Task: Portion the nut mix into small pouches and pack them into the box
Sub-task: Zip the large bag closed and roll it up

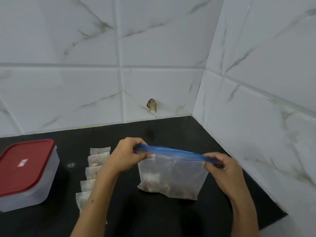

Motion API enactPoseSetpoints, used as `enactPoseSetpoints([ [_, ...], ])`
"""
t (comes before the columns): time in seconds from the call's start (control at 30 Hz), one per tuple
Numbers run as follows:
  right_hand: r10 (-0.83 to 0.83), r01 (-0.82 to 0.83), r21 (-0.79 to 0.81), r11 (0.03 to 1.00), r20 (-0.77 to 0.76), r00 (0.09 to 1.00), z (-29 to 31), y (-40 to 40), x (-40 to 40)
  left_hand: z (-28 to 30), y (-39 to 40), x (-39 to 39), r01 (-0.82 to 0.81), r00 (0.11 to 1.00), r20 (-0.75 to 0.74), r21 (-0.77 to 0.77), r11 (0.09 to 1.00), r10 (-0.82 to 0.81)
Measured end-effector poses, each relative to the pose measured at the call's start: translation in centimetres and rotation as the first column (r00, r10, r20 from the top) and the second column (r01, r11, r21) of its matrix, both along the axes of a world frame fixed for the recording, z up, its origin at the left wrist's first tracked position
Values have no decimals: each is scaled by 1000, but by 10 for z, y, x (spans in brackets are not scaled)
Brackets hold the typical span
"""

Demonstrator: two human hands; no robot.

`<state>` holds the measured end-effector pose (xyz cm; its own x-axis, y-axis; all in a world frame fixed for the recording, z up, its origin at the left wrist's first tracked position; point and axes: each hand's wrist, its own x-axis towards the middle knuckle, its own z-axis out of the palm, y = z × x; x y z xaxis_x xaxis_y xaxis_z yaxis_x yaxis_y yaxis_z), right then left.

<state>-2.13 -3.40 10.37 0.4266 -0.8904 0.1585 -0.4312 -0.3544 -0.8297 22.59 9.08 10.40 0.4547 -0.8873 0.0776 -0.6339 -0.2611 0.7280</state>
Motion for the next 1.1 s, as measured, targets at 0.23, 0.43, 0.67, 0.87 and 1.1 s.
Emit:
enactPoseSetpoints([
  [0.23, 132, -217, -303, 928, -278, 952, 42, 29, 50, -12, 3, 0, 43, 959, -264, -231, 972, -105],
  [0.43, 223, -354, -190, 916, -491, 842, 44, 39, 85, -16, 6, -4, 94, 912, -350, -327, 940, -213],
  [0.67, 279, -395, -132, 909, -510, 813, 42, 34, 82, -23, 6, -4, 93, 901, -376, -323, 942, -217],
  [0.87, 284, -373, -93, 923, -488, 825, 37, 31, 76, -25, 4, -4, 84, 902, -381, -313, 946, -205],
  [1.1, 271, -365, -87, 927, -516, 812, 36, 27, 69, -23, 3, -5, 103, 898, -380, -308, 946, -221],
])
